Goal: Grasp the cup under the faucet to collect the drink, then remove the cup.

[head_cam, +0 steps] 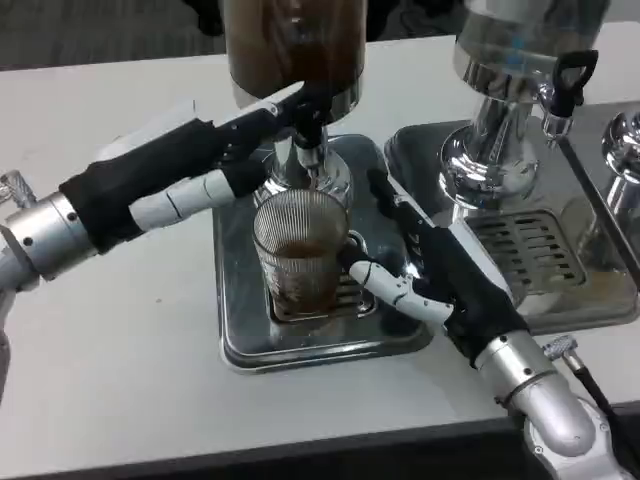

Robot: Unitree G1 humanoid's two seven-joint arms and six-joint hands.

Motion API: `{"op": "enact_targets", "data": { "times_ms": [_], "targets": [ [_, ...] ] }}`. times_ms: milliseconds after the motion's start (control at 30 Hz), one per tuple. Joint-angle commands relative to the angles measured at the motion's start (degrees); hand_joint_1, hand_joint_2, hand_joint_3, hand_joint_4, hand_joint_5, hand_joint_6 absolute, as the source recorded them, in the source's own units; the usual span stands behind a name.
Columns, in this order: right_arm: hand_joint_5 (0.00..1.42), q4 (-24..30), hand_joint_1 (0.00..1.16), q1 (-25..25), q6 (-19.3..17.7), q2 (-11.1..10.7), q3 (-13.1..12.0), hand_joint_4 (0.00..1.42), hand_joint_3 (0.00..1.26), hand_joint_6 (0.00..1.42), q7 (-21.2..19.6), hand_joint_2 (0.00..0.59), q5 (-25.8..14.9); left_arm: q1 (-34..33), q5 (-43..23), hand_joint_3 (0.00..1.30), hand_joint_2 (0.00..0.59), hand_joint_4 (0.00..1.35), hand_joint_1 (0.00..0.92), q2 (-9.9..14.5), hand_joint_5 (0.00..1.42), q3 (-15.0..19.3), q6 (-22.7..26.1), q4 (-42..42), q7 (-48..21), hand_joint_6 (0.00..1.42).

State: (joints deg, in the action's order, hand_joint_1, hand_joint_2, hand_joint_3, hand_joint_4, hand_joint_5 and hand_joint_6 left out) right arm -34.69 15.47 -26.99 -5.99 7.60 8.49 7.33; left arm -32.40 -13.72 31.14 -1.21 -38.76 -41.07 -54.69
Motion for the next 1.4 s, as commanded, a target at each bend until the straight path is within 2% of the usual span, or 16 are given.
{"op": "enact_targets", "data": {
  "times_ms": [33, 667, 1167, 1400],
  "targets": [
    [0.0, -1.02, 0.54, 1.11, -1.39, 0.16, -0.25, 0.01, 0.03, 0.0, 0.0, 0.267, -0.16, -0.15, -1.01, 0.06, 0.098, 0.0, 0.0, -0.58, 0.0, 0.89, 0.98, 0.99, -2.31, 0.0],
    [0.0, -2.69, 0.53, 1.65, -2.5, 0.48, -0.48, 0.02, 0.03, 0.0, -0.04, 0.261, -0.24, -0.42, -3.07, 0.09, 0.097, 0.0, 0.0, -1.81, 0.0, 4.11, 2.05, 2.44, -3.62, 0.03],
    [0.0, -3.36, 0.52, 1.94, -2.78, 0.63, -0.61, 0.02, 0.03, 0.0, 0.05, 0.269, -0.38, -0.26, -6.19, 0.1, 0.095, 0.0, 0.0, -1.47, 0.0, 7.09, 5.26, 8.51, -3.83, 0.04],
    [0.0, -3.36, 0.52, 2.04, -3.11, 0.77, -0.8, 0.02, 0.03, 0.0, 0.09, 0.269, -0.6, 1.75, -8.37, 0.11, 0.095, 0.0, 0.0, -1.15, 0.0, 8.92, 6.78, 14.2, -3.6, 0.05]
  ]
}}
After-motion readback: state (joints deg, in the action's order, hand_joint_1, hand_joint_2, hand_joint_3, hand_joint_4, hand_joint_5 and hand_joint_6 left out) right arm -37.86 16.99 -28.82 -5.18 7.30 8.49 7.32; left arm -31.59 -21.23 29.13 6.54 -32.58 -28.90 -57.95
